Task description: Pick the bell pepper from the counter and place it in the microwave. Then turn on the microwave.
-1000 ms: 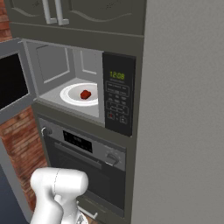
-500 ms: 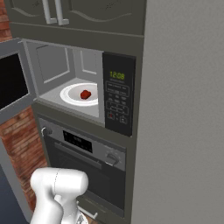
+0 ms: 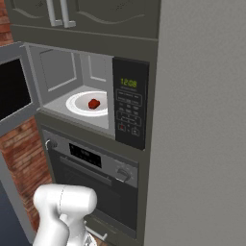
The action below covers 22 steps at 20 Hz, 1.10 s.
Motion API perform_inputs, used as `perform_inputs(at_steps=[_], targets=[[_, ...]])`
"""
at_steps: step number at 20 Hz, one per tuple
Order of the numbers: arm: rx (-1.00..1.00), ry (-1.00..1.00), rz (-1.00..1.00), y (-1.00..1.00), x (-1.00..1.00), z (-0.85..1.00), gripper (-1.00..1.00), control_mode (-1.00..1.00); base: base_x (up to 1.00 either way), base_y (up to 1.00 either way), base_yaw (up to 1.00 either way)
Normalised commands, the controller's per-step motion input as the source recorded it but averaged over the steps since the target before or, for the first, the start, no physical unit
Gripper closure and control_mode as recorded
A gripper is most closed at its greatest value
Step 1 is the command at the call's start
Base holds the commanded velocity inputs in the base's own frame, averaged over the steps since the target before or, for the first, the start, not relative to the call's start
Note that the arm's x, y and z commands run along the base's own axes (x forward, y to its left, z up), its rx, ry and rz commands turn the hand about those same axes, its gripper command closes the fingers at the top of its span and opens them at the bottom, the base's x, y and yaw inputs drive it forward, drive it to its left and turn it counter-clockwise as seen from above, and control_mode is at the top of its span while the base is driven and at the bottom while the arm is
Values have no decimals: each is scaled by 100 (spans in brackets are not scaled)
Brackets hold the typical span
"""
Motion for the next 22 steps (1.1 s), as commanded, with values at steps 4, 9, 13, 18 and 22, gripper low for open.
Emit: perform_inputs(at_steps=[4,9,13,18,22], targets=[[0,0,4,14,-1,0,-100,-100,0,0,0],[0,0,0,20,0,0,-100,-100,0,0,0],[0,0,0,28,0,-2,-100,-100,0,0,0],[0,0,0,28,1,-6,-100,-100,0,0,0],[0,0,0,21,1,-9,-100,-100,0,0,0]])
